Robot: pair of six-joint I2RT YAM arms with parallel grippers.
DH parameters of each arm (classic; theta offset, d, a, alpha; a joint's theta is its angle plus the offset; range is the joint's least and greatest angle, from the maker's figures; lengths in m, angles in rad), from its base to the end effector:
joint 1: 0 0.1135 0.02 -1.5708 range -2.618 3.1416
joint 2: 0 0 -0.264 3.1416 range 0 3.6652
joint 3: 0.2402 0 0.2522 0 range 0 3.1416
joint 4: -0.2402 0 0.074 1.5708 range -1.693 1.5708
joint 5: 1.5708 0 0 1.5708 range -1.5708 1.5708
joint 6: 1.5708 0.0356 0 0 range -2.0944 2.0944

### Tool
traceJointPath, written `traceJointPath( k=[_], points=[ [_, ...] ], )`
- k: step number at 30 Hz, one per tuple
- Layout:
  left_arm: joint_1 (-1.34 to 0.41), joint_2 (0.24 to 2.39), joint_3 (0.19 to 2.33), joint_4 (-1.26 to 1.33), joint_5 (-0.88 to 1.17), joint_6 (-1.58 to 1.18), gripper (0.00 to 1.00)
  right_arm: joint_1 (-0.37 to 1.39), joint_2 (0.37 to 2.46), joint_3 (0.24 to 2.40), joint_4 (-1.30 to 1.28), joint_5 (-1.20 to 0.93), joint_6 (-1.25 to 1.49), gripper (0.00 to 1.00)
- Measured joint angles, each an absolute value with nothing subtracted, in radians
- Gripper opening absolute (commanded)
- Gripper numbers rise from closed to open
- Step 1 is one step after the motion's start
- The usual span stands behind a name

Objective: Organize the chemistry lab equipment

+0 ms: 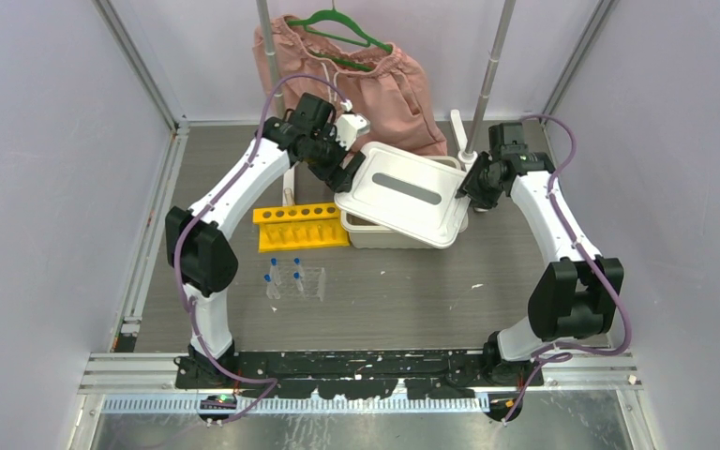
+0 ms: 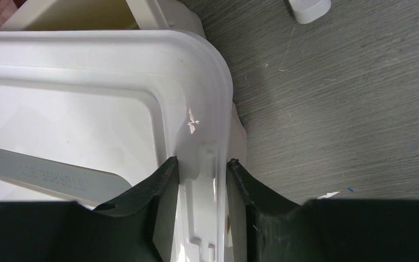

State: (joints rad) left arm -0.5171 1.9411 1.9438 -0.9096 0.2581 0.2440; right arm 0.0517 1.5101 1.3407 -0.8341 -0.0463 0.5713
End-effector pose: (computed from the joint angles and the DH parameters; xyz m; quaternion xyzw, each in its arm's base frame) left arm 0.3668 -0.2191 0.3349 0.3872 0.8549 -0.1645 0.3036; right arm 0.3139 0.0179 0.3025 0.2403 0.9292 0.1069 0.2595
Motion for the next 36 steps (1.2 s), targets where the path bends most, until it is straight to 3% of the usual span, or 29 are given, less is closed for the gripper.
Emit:
traceJointPath(
  k=[7, 23, 36],
  points=[
    [-0.517, 1.962, 1.958, -0.909, 0.250, 0.237, 0.78, 0.052, 1.534, 1.370, -0.842, -0.053, 0.542, 0.34],
    [-0.517, 2.014, 1.976, -0.887, 0.249, 0.215, 0.75, 0.052, 1.659, 1.530, -0.930, -0.081, 0.459, 0.50],
    [-0.518, 1.847, 1.739, -0.819, 0.248, 0.168, 0.76, 0.053, 1.757, 1.637, -0.936, -0.057, 0.446, 0.40]
  ],
)
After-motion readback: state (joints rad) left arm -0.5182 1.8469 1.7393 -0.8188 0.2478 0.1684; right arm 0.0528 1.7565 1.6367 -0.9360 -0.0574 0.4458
